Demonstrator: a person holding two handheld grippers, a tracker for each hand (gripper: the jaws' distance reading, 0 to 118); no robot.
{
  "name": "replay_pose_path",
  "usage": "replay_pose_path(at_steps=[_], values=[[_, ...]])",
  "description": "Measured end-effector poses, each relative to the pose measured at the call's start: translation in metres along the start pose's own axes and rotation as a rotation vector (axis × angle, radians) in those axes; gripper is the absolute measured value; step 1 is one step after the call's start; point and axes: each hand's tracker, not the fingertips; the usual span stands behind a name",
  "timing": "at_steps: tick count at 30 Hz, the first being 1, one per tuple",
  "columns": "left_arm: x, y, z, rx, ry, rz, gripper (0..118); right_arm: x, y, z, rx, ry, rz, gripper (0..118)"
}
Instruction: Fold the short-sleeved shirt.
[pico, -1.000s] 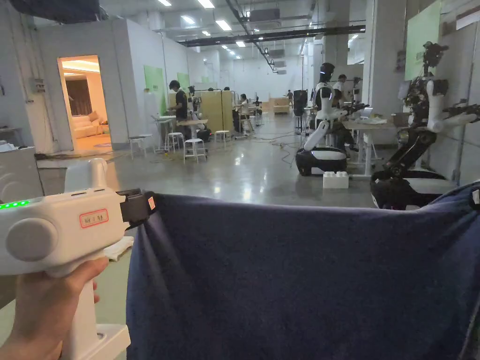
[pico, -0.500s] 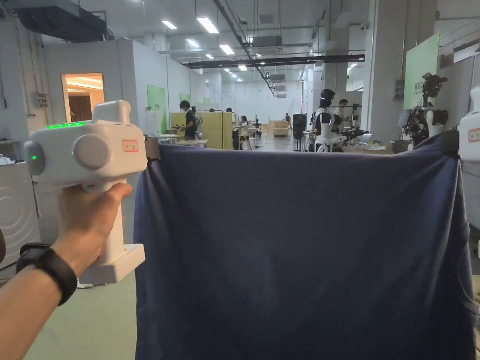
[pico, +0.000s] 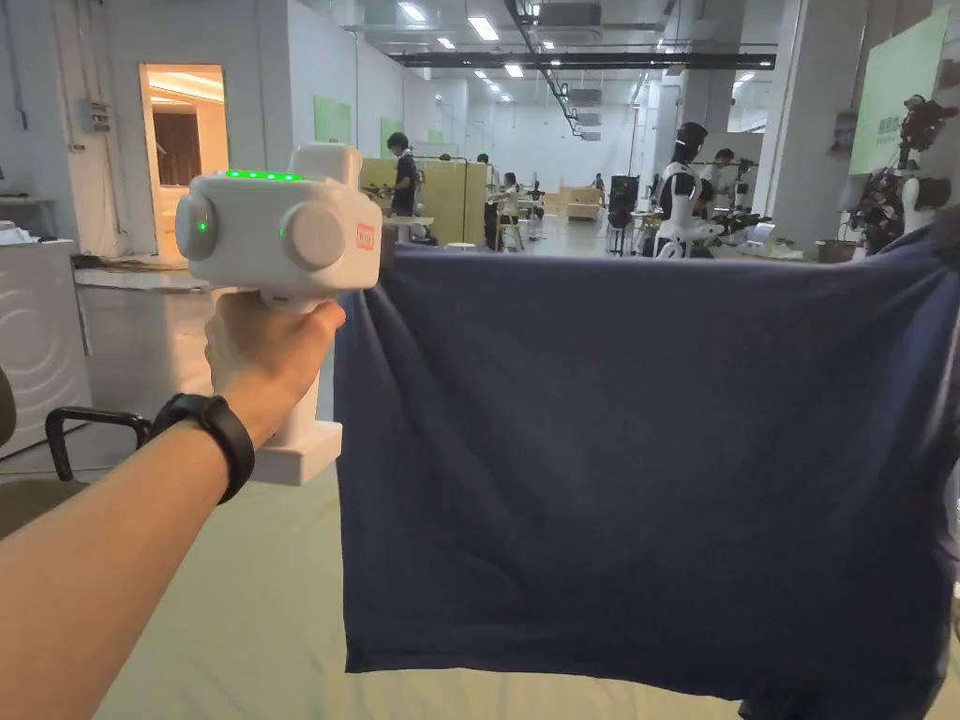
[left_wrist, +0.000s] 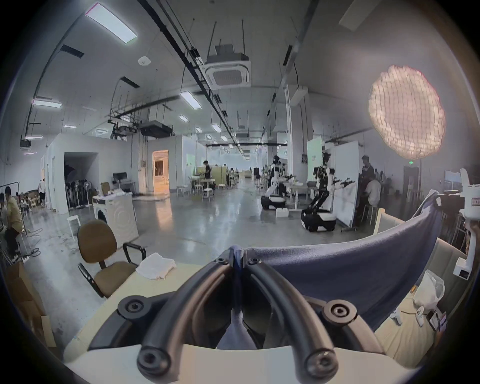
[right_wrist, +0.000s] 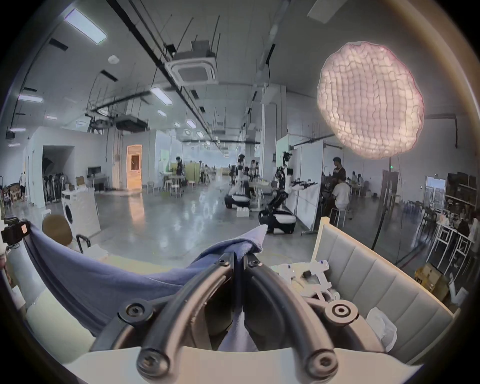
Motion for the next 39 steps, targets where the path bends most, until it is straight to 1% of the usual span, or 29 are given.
replay_pose_path(at_steps=[1,3,4,7,8,10,12,13,15,16,17,19,20,21,23,24,25,27,28,29,30,31,32,34,35,37,38,39], values=[[0.001,-0.015,-0.007,-0.031,-0.007,0.017,7,-0.002,-0.015,-0.009,-0.035,-0.011,0.0,6],[0.001,-0.05,-0.022,-0.097,-0.033,0.065,7,-0.005,-0.047,-0.024,-0.088,0.018,-0.014,6],[0.0,-0.071,-0.03,-0.146,-0.049,0.083,7,-0.008,-0.069,-0.028,-0.108,0.017,-0.018,6],[0.001,-0.127,-0.038,-0.223,-0.063,0.089,7,-0.011,-0.119,-0.041,-0.195,0.019,0.024,6],[-0.001,-0.141,-0.038,-0.254,-0.068,0.098,7,-0.012,-0.134,-0.039,-0.222,0.018,0.025,6],[-0.011,-0.165,-0.043,-0.284,-0.088,0.166,7,-0.008,-0.158,-0.032,-0.237,0.045,0.006,6],[-0.019,-0.185,-0.029,-0.289,-0.12,0.219,7,-0.005,-0.177,-0.012,-0.224,0.072,0.007,6],[-0.02,-0.194,-0.014,-0.288,-0.127,0.221,7,-0.002,-0.188,0.001,-0.222,0.096,0.025,6],[-0.027,-0.217,0.012,-0.285,-0.152,0.231,7,0.007,-0.213,0.029,-0.219,0.105,0.019,6],[-0.03,-0.231,0.029,-0.297,-0.176,0.24,7,0.012,-0.227,0.047,-0.221,0.129,0.022,6],[-0.032,-0.247,0.047,-0.304,-0.204,0.26,7,0.016,-0.244,0.064,-0.225,0.123,0.02,6],[-0.04,-0.284,0.081,-0.323,-0.256,0.318,7,0.025,-0.279,0.098,-0.26,0.145,0.033,6],[-0.042,-0.303,0.095,-0.367,-0.261,0.319,7,0.034,-0.3,0.111,-0.272,0.147,0.019,6],[-0.039,-0.321,0.117,-0.373,-0.239,0.298,7,0.04,-0.32,0.128,-0.325,0.17,0.011,6],[-0.041,-0.36,0.148,-0.418,-0.243,0.281,7,0.051,-0.365,0.164,-0.352,0.158,-0.059,6],[-0.04,-0.377,0.16,-0.441,-0.239,0.272,7,0.057,-0.387,0.178,-0.392,0.179,-0.079,6],[-0.037,-0.396,0.174,-0.463,-0.224,0.263,7,0.06,-0.409,0.194,-0.405,0.168,-0.1,6],[-0.035,-0.425,0.195,-0.512,-0.229,0.252,7,0.066,-0.443,0.216,-0.482,0.182,-0.12,6],[-0.036,-0.437,0.205,-0.537,-0.249,0.271,7,0.066,-0.457,0.228,-0.494,0.168,-0.139,6],[-0.035,-0.446,0.213,-0.547,-0.253,0.277,7,0.068,-0.469,0.235,-0.531,0.18,-0.145,6],[-0.034,-0.453,0.22,-0.558,-0.238,0.269,7,0.07,-0.477,0.241,-0.544,0.187,-0.145,6],[-0.034,-0.46,0.224,-0.584,-0.227,0.255,7,0.07,-0.485,0.247,-0.539,0.168,-0.144,6],[-0.036,-0.465,0.229,-0.59,-0.215,0.268,7,0.069,-0.492,0.252,-0.556,0.171,-0.143,6],[-0.04,-0.472,0.231,-0.621,-0.21,0.291,7,0.072,-0.503,0.255,-0.577,0.153,-0.172,6],[-0.039,-0.476,0.231,-0.627,-0.2,0.287,9,0.074,-0.508,0.253,-0.6,0.159,-0.171,6],[-0.037,-0.483,0.224,-0.686,-0.192,0.244,12,0.073,-0.518,0.249,-0.625,0.135,-0.175,6],[-0.035,-0.486,0.222,-0.687,-0.183,0.229,12,0.073,-0.522,0.248,-0.624,0.14,-0.178,7],[-0.033,-0.488,0.22,-0.696,-0.172,0.214,25,0.073,-0.527,0.245,-0.635,0.137,-0.177,11]])
